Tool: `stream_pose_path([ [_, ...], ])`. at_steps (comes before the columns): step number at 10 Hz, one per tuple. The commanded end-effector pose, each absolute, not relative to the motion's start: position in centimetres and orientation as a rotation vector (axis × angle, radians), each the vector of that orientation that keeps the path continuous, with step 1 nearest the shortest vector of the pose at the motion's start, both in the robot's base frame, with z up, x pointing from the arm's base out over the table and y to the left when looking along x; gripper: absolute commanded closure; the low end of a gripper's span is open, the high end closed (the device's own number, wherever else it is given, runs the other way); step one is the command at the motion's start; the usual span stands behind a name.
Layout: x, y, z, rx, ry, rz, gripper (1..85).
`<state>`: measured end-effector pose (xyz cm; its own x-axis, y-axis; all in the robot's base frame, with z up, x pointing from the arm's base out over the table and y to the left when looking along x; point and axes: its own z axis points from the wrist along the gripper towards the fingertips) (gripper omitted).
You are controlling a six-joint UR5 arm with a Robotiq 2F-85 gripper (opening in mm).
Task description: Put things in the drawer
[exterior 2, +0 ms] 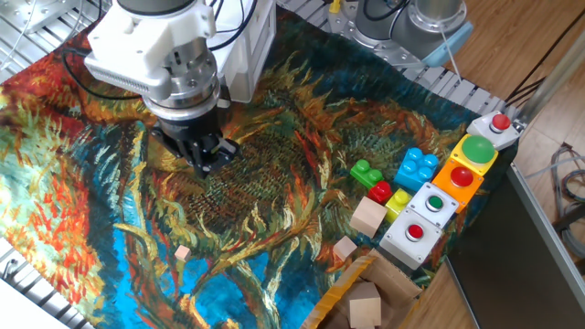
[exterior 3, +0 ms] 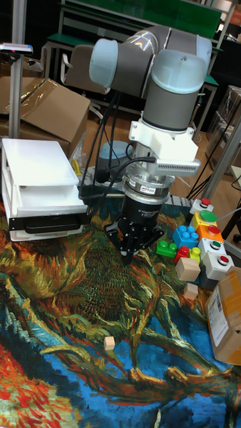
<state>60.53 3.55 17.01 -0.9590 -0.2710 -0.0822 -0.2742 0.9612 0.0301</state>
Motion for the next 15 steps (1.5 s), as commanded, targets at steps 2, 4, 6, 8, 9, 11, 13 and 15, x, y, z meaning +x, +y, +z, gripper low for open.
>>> stream_pose_path([
  [2, 60.7, 5.1, 16.8, -0.382, 3.032, 0.158, 84.3],
  [4, 61.4, 4.4, 16.8, -0.508, 2.99, 0.1, 84.3],
  [6, 62.7, 3.6, 16.9, -0.454, 2.954, 0.049, 84.3],
  [8, 64.2, 2.4, 17.1, -0.462, 2.902, -0.035, 81.0],
  [9, 65.3, 3.2, 16.2, -0.478, 2.909, 0.006, 61.3],
  [11, 70.0, 3.4, 12.2, -0.583, 2.891, 0.018, 49.7],
  [13, 70.2, 2.7, 12.1, -0.56, 2.894, 0.004, 49.7],
  [15, 69.4, 3.1, 12.0, -0.504, 2.936, 0.037, 45.7],
])
